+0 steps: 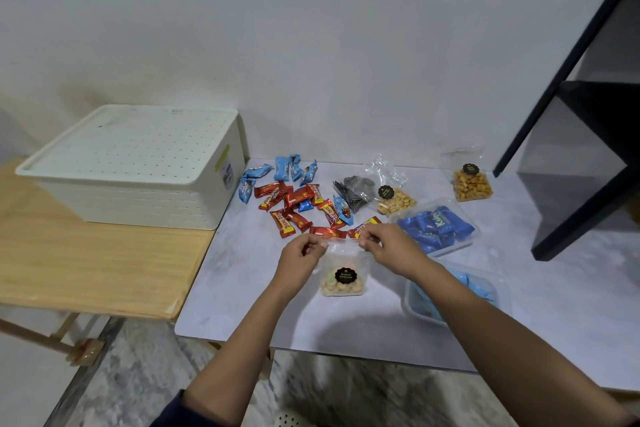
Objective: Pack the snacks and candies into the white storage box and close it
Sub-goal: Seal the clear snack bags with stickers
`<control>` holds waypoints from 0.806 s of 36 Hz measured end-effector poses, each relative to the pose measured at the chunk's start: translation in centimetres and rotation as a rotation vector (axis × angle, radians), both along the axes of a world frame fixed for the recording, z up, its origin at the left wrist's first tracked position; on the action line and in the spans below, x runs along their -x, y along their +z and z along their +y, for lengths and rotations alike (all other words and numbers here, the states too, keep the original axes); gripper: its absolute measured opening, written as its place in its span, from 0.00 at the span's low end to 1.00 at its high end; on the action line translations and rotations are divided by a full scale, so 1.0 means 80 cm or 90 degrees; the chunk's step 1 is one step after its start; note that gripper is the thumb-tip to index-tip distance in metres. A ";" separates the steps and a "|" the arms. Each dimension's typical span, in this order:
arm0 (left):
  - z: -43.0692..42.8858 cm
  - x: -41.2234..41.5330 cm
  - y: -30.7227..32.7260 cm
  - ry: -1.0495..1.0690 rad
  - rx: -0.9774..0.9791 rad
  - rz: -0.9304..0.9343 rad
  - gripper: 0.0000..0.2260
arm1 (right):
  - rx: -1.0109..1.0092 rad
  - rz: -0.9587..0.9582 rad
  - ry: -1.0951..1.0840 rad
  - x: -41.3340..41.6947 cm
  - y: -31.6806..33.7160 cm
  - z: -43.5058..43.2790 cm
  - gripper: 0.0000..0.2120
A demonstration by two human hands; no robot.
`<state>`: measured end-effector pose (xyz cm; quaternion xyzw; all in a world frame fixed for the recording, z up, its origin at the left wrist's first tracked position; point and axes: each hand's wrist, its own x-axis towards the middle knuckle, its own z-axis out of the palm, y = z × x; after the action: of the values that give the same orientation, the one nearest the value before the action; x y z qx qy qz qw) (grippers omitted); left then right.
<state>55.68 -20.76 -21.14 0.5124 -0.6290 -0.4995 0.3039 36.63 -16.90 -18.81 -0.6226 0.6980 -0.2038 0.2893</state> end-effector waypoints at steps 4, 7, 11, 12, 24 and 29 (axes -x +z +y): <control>-0.001 0.003 0.000 -0.021 -0.002 -0.001 0.07 | 0.012 -0.016 -0.017 0.001 0.000 0.002 0.16; -0.002 0.006 0.000 -0.025 -0.005 0.003 0.07 | 0.017 -0.078 -0.020 0.003 0.002 0.004 0.14; -0.004 0.008 -0.001 -0.019 -0.008 0.007 0.07 | 0.008 -0.167 -0.028 0.006 0.005 0.007 0.07; -0.004 0.009 -0.001 -0.017 -0.004 0.006 0.06 | 0.003 -0.178 -0.033 0.007 0.004 0.007 0.06; 0.001 0.024 0.004 0.029 0.033 -0.040 0.04 | -0.021 -0.097 -0.035 0.004 -0.001 0.001 0.13; -0.004 0.023 0.000 0.038 0.030 -0.044 0.02 | -0.038 -0.170 -0.002 0.004 0.009 0.002 0.04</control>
<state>53.88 -21.05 -21.15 0.5402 -0.6353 -0.4574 0.3087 36.33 -16.72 -18.09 -0.5799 0.6600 -0.2648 0.3975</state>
